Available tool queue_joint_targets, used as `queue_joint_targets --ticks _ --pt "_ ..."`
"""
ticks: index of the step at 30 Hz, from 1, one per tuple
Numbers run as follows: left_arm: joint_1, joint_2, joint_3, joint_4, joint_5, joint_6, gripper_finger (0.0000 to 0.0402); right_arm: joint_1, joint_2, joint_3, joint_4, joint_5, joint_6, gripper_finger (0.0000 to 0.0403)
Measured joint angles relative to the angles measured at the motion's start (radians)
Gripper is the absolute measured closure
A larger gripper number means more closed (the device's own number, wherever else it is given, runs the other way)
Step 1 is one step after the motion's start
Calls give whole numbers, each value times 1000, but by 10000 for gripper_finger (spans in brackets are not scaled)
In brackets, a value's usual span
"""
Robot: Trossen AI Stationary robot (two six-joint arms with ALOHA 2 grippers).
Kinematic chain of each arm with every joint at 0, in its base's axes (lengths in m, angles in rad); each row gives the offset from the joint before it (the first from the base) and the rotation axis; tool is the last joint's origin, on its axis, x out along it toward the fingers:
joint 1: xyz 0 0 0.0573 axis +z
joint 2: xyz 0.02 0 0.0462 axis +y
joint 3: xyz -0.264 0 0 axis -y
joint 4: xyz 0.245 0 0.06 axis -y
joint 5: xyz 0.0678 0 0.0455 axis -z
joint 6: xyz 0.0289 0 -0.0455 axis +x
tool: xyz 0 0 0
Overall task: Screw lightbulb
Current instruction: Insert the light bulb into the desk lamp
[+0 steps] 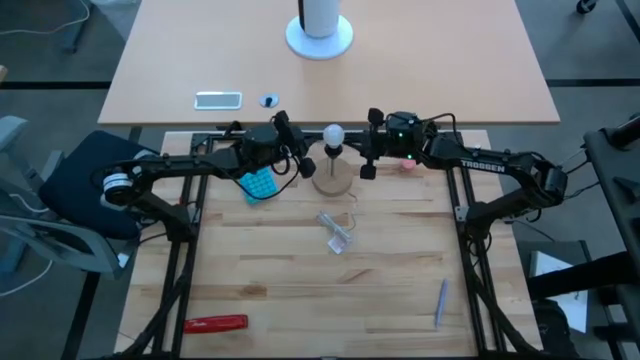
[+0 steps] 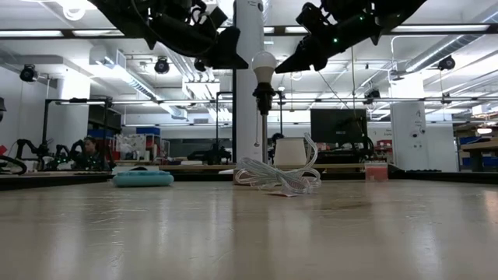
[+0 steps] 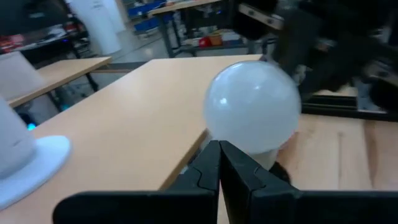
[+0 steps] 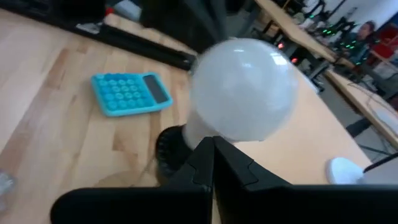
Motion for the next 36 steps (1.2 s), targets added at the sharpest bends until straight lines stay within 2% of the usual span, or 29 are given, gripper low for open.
queue_joint_targets --ticks 7,10,14,16,23,29,36 --pt "-5 -15 0 -20 -23 -25 401 0 -15 0 -19 22 0 403" --pt "-15 -17 0 -36 -18 -26 401 0 -15 0 -28 67 -6 403" --pt "-17 -16 0 -24 119 7 401 -11 -6 0 -11 77 -8 403" --pt "-18 -13 0 -8 139 15 401 -20 0 0 0 77 -3 403" --pt "-13 -4 0 19 128 15 401 -20 5 0 47 51 -3 403" --pt "-13 6 0 20 30 8 401 -17 5 0 39 -7 18 403" --pt "-11 16 0 12 5 0 401 -3 4 0 4 -23 10 403"
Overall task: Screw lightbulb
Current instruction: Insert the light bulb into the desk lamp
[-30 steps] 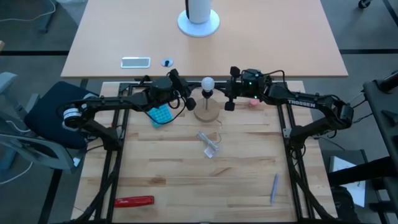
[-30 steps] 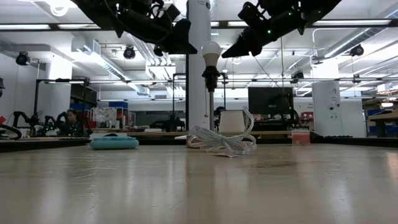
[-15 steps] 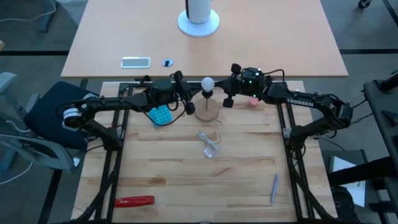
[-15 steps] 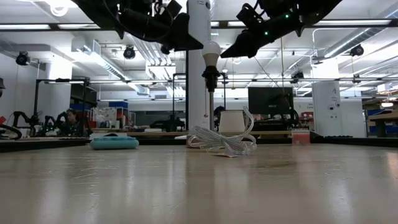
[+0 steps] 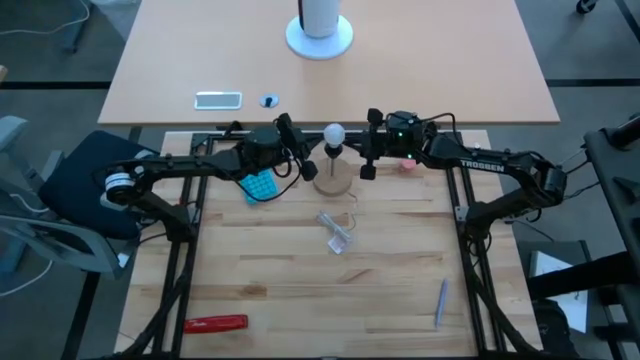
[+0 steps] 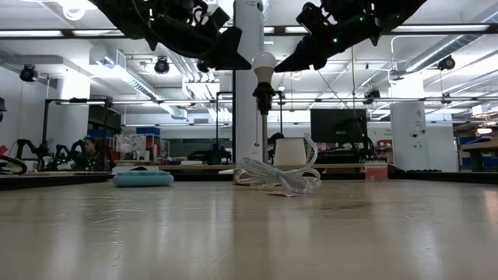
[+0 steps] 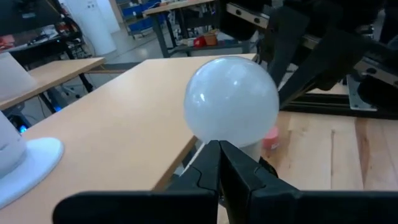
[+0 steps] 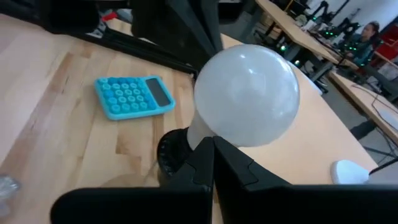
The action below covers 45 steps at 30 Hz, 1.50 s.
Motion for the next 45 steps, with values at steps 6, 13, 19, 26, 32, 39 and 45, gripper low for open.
queue_joint_targets --ticks 6,13,19,26,32,39,45 --pt "-5 -12 0 -24 -2 -4 401 -1 -11 0 -19 81 -7 403" --pt "-10 -19 0 -59 -1 -4 401 -25 -1 0 29 111 -21 403" --pt "-10 -6 0 -21 -3 6 401 -24 3 0 49 48 -19 403" --pt "-8 -3 0 -4 -4 23 401 -18 2 0 33 37 6 403" --pt "-1 0 0 18 -9 21 401 -3 1 0 10 32 6 403" --pt "-9 -9 0 -38 -50 -1 401 -3 -9 0 2 84 -2 403" --pt "-21 -20 0 -61 30 -4 401 -21 -9 0 28 95 -12 403"
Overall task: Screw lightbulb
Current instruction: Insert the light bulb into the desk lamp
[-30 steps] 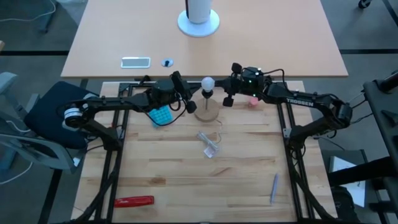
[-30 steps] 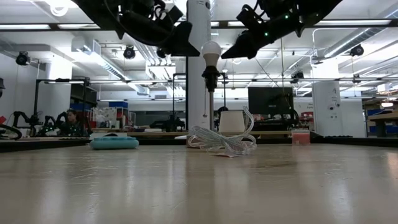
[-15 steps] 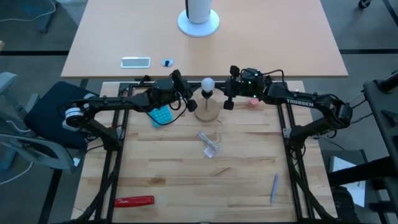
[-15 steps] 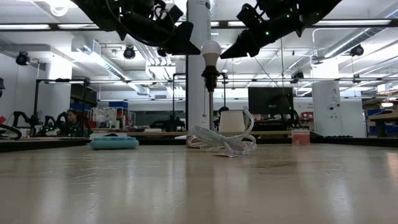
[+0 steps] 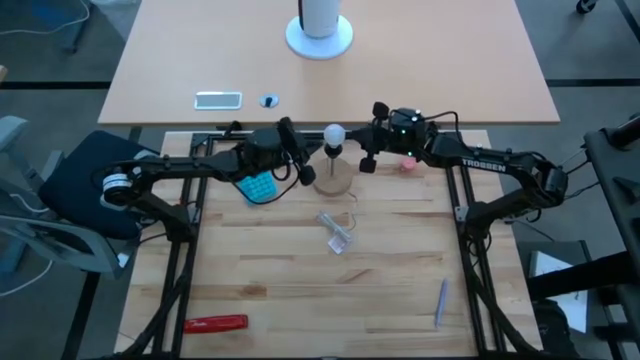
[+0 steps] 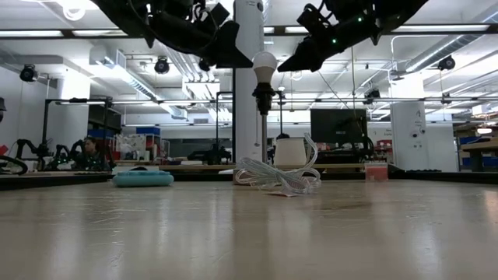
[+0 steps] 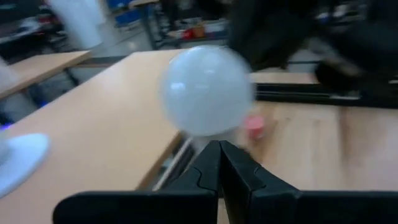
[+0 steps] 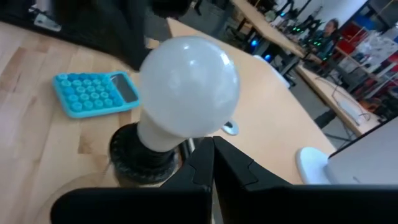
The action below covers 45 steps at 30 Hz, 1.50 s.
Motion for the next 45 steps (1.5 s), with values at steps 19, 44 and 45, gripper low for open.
queue_joint_targets --ticks 19,44,45 --pt "16 28 0 75 -28 23 401 8 2 0 1 -63 -7 403" --pt "9 -11 0 19 -23 2 401 13 -16 0 -4 45 -9 403" --pt "9 -11 0 30 -18 3 401 10 -11 0 7 45 -9 403"
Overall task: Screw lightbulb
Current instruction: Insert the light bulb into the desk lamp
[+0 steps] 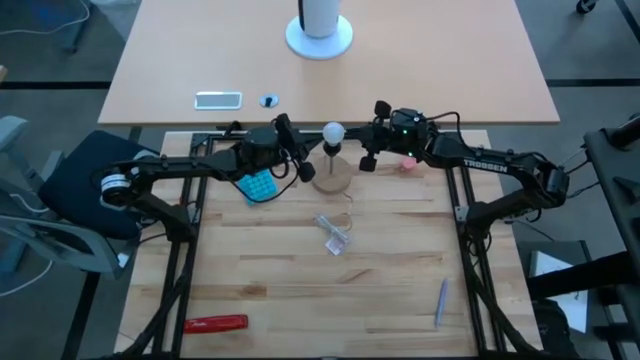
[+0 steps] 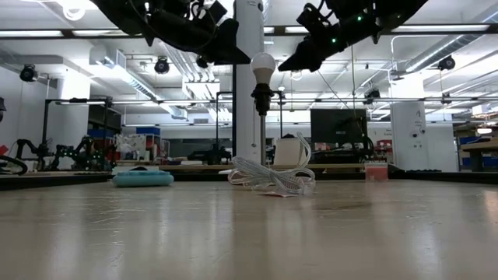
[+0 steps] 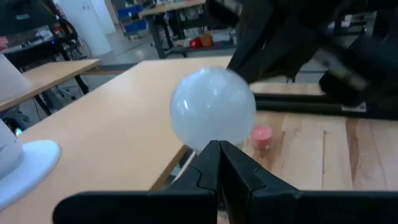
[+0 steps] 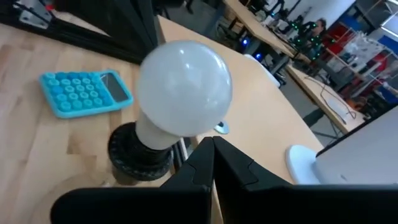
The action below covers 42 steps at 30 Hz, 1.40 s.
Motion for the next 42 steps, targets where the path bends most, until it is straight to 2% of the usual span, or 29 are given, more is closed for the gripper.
queue_joint_targets --ticks 18,33,37,42 --pt "11 7 0 42 20 1 401 6 21 0 42 -86 24 403" --pt "18 7 0 43 -30 -4 401 36 16 0 28 -106 35 403" --pt "16 -4 0 40 -28 -11 401 37 5 0 9 -98 38 403" --pt "-1 -31 0 28 -26 -20 401 34 -1 0 -10 -2 12 403"
